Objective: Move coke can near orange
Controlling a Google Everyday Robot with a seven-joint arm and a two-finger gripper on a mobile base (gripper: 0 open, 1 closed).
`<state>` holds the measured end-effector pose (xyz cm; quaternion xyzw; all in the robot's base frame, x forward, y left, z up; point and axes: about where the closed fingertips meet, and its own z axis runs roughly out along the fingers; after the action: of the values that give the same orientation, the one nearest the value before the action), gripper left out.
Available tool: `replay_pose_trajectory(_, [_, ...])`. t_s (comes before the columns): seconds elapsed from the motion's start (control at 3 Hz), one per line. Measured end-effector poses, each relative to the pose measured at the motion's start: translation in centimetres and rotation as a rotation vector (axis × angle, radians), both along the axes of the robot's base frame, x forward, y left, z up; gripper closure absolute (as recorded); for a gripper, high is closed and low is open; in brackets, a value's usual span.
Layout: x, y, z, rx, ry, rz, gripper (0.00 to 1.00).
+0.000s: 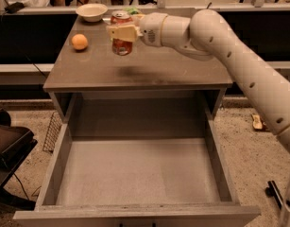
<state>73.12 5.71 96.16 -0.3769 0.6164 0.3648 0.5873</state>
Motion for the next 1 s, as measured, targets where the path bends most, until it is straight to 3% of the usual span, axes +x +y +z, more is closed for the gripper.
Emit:
replay_pose_trajectory(0.67, [0.4,8.7,-2.3,-0.027,-0.075,0.166,1.00])
replay_pose_trajectory(1.0, [0.5,11.7,-3.7,-0.041,-0.106,0.229,1.00])
